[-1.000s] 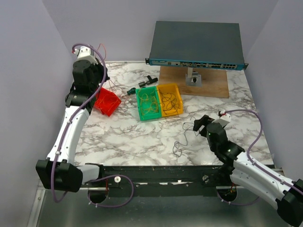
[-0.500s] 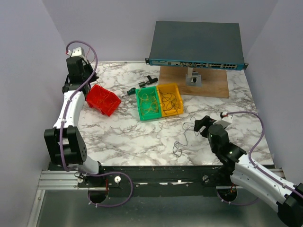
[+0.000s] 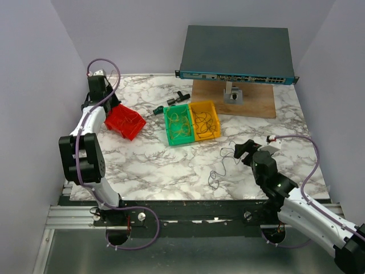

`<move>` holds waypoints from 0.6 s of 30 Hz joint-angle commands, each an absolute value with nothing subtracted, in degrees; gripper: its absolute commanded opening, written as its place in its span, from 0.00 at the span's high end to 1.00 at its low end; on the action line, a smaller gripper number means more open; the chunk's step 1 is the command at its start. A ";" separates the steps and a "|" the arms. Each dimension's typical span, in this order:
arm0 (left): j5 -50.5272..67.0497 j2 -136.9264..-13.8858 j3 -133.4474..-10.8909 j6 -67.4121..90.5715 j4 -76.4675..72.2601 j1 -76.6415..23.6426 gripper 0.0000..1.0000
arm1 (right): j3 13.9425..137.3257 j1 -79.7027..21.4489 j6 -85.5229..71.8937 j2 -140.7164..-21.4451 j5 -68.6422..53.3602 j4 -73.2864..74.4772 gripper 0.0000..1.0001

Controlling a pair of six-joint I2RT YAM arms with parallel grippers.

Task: Untangle the cables
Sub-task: Place the cable in the bin.

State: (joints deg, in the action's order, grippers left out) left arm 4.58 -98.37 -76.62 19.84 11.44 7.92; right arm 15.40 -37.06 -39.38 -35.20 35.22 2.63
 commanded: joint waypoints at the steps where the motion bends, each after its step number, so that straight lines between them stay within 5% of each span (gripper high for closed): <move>1: -2.47 -97.18 -68.90 22.76 5.54 7.33 1.00 | 14.24 -36.91 -39.29 -34.11 35.08 2.37 0.19; 7: -13.55 -95.43 -66.65 25.46 7.04 5.37 1.00 | 14.08 -36.91 -39.29 -33.83 34.99 2.37 0.19; 14: -25.58 -107.71 -86.06 32.93 39.69 3.41 1.00 | 13.98 -36.87 -39.56 -33.19 35.29 2.63 0.18; 18: -22.75 -112.51 -89.66 36.66 47.95 2.56 1.00 | 13.89 -36.91 -39.62 -32.89 35.35 2.72 0.18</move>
State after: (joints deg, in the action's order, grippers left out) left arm -20.10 -107.31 -87.72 30.87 30.30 3.77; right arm 14.90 -37.06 -39.40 -33.63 35.22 2.68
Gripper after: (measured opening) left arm 0.023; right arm 0.818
